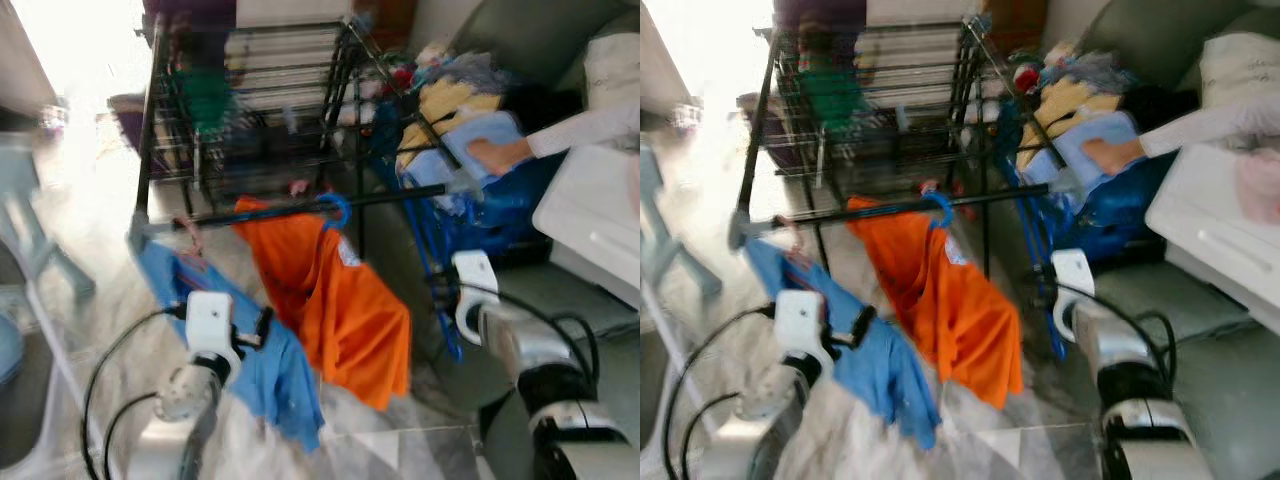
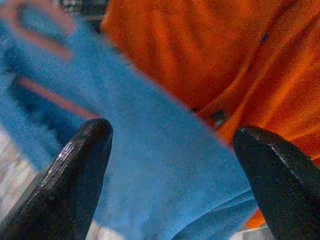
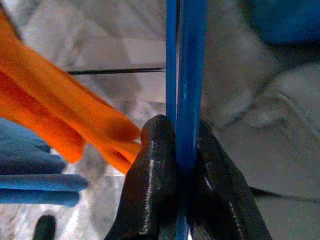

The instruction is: Hang hanger

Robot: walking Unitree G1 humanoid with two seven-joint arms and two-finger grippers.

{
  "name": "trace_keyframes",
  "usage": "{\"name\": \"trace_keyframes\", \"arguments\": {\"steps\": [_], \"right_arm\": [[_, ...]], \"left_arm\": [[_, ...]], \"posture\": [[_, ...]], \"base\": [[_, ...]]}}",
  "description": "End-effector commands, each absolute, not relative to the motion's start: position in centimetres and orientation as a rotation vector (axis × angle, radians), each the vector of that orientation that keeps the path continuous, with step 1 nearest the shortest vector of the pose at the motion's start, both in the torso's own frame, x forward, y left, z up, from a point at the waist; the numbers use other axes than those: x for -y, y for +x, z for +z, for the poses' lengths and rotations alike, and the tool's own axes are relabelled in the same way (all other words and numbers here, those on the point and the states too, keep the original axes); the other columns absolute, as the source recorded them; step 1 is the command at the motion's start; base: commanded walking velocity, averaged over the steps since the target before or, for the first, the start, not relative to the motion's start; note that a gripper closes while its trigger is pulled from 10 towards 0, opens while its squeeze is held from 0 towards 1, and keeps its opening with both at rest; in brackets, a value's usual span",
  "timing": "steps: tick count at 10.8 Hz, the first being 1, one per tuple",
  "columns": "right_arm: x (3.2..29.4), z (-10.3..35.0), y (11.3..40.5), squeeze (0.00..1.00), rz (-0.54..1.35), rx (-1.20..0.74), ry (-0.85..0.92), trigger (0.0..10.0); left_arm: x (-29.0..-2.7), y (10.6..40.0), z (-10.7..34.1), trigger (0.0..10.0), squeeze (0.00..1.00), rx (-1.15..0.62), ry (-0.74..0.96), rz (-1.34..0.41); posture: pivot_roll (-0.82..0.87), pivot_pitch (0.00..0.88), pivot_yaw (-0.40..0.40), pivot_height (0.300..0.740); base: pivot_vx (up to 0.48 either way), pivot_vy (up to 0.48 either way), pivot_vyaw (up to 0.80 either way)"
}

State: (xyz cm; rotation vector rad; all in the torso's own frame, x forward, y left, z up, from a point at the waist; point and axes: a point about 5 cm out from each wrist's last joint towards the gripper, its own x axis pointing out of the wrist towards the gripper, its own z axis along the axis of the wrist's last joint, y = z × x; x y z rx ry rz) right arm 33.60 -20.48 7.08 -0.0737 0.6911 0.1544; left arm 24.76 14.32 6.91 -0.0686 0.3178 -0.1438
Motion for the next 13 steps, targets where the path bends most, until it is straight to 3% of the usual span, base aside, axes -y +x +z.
{"name": "trace_keyframes", "arguments": {"steps": [1,4,9,13], "right_arm": [[20.4,7.2,33.7,0.00,0.193,-0.697,-0.084,10.0],[18.3,6.0,32.2,0.00,0.382,-0.758,-0.071,10.0],[20.9,9.4,35.6,0.00,0.257,-0.623,-0.133,10.0],[20.1,11.1,37.5,0.00,0.255,-0.591,-0.130,10.0]], "left_arm": [[-14.6,24.7,6.9,10.0,0.00,-0.330,-0.065,-0.137],[-14.5,24.8,6.9,10.0,0.00,-0.337,-0.062,-0.140],[-14.4,25.0,6.8,10.0,0.00,-0.354,-0.052,-0.154],[-14.5,24.9,6.8,10.0,0.00,-0.363,-0.042,-0.166]], "posture": [[-0.05,0.000,-0.006,0.740],[-0.05,0.000,-0.007,0.740],[-0.05,0.000,-0.002,0.740],[-0.02,0.000,0.002,0.740]], "base": [[0.000,0.000,0.00],[0.000,0.000,0.00],[0.000,0.000,0.00],[0.000,0.000,0.00]]}}
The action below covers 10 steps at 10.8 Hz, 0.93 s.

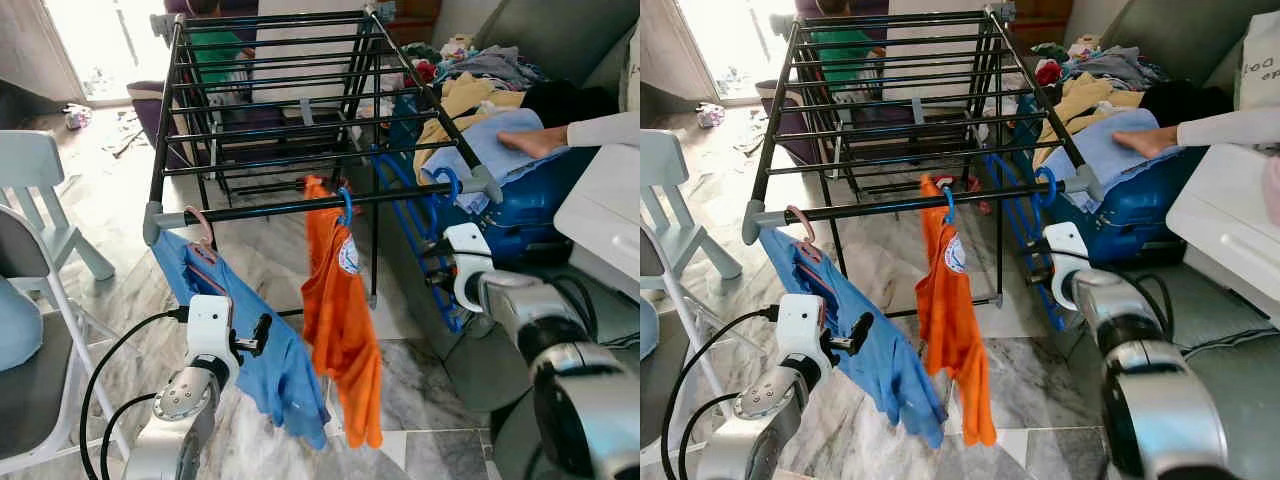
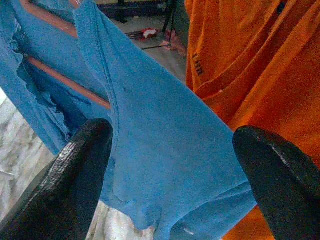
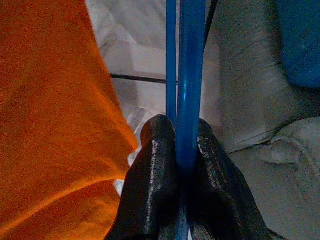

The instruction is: Hang hanger

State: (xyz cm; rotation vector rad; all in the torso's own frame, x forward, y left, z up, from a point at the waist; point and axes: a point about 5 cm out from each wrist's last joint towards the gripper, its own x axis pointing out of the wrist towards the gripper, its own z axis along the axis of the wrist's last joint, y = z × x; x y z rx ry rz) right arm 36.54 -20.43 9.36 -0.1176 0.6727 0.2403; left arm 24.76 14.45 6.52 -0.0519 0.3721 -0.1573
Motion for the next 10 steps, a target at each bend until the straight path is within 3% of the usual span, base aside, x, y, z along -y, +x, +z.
{"name": "trace_keyframes", "arguments": {"steps": [1,10], "right_arm": [[19.8,11.0,37.6,0.00,0.237,-0.610,-0.065,10.0],[19.9,7.9,36.1,0.00,0.191,-0.691,-0.093,10.0]], "left_arm": [[-14.7,24.7,6.8,10.0,0.00,-0.374,-0.035,-0.168],[-16.2,24.0,8.7,10.0,0.00,-0.323,-0.027,-0.160]], "posture": [[0.00,0.000,0.003,0.740],[0.09,0.000,0.016,0.740]], "base": [[0.000,0.000,0.00],[0.000,0.000,0.00]]}}
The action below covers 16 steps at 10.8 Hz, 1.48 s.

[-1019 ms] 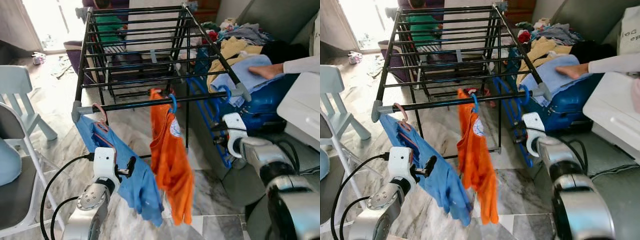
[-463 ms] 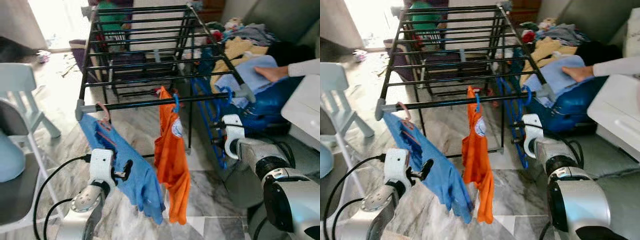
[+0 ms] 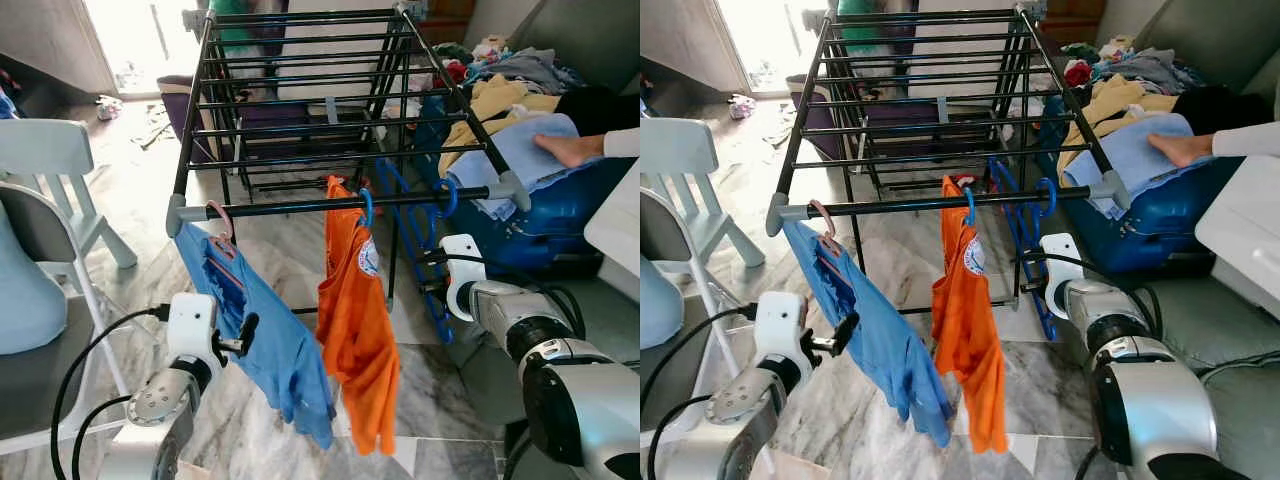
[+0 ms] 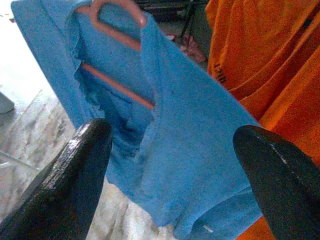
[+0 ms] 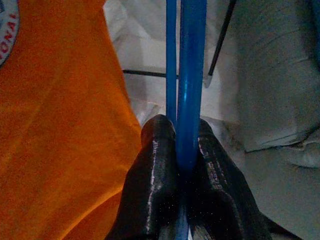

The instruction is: Hang hanger

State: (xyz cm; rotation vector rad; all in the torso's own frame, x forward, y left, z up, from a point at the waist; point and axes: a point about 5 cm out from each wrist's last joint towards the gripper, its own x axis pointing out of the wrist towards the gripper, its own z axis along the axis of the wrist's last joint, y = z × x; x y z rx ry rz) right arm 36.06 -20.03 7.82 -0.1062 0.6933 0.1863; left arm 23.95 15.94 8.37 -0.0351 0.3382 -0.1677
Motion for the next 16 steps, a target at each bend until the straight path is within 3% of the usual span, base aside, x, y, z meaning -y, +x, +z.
{"name": "trace_keyframes", "arguments": {"steps": [1,4,10,16], "right_arm": [[20.2,8.6,36.6,0.00,0.163,-0.643,-0.125,10.0],[21.7,10.7,37.5,0.00,0.046,-0.490,-0.053,10.0],[19.2,4.7,31.8,0.00,0.153,-0.649,0.008,10.0],[19.2,7.1,32.0,0.00,0.132,-0.559,-0.044,10.0]], "left_arm": [[-16.1,23.9,9.1,10.0,0.00,-0.298,-0.039,-0.164],[-16.8,22.7,10.1,10.0,0.00,-0.219,-0.057,-0.131],[-16.6,21.6,9.6,10.0,0.00,-0.211,-0.083,-0.144],[-16.2,22.0,9.8,10.0,0.00,-0.183,-0.106,-0.145]], "posture": [[0.10,0.000,0.016,0.740],[0.06,0.000,0.027,0.740],[0.00,0.000,0.027,0.740],[-0.01,0.000,0.021,0.740]], "base": [[0.000,0.000,0.00],[0.000,0.000,0.00],[0.000,0.000,0.00],[0.201,0.000,0.00]]}}
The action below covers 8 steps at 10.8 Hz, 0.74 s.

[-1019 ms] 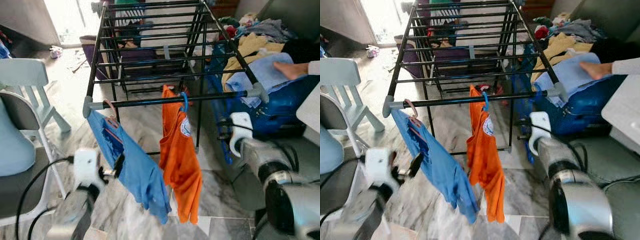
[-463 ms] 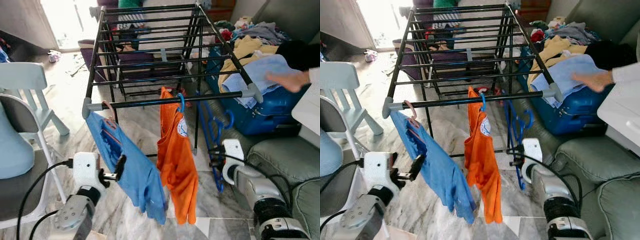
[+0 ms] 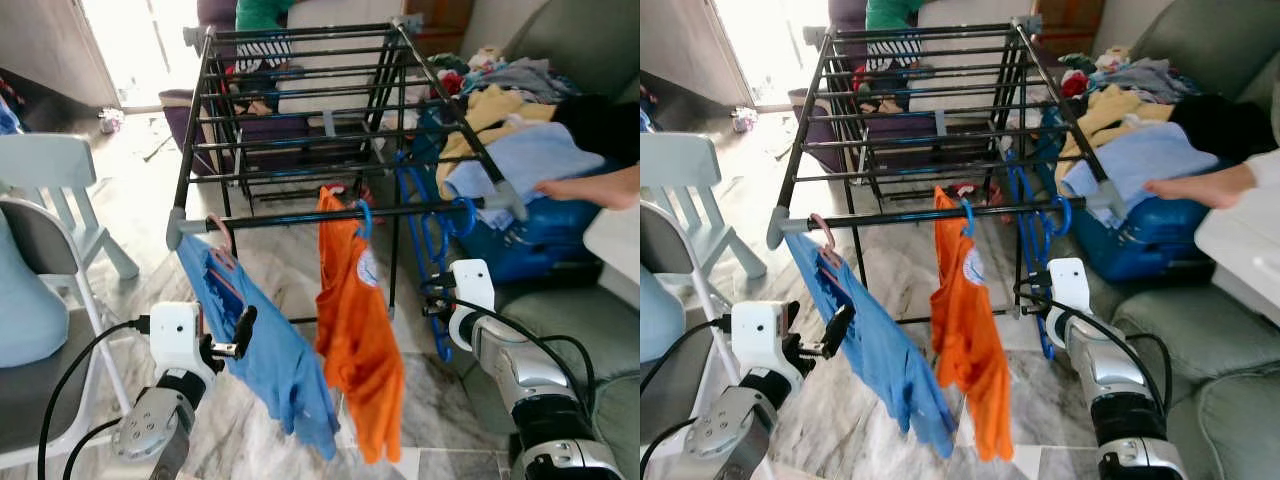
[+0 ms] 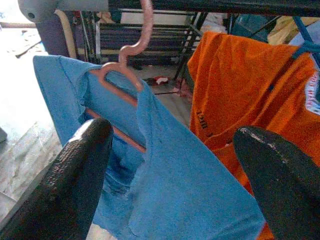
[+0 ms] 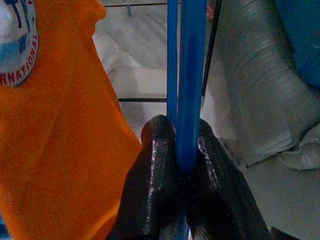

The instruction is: Hang hanger

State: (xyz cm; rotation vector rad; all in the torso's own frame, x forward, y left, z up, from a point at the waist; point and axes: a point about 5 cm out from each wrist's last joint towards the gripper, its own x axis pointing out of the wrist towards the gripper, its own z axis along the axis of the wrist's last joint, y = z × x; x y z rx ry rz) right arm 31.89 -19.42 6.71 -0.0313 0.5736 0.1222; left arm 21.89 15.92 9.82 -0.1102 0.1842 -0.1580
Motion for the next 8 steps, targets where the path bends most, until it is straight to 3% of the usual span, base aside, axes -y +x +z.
{"name": "trace_keyframes", "arguments": {"steps": [1,4,8], "right_arm": [[19.15,7.48,32.17,0.00,0.131,-0.550,-0.046,10.0],[18.85,7.36,32.03,0.00,0.166,-0.610,-0.037,10.0],[18.99,7.25,32.00,0.00,0.173,-0.639,-0.045,10.0]], "left_arm": [[-16.11,22.09,9.78,10.0,0.00,-0.183,-0.106,-0.147],[-15.99,22.15,9.69,10.0,0.00,-0.182,-0.111,-0.147],[-16.09,22.04,9.36,10.0,0.00,-0.199,-0.113,-0.128]], "posture": [[-0.02,0.000,0.024,0.740],[-0.02,0.000,0.017,0.740],[-0.02,0.000,0.012,0.740]], "base": [[0.356,0.000,0.00],[0.361,0.000,0.00],[0.000,0.000,0.00]]}}
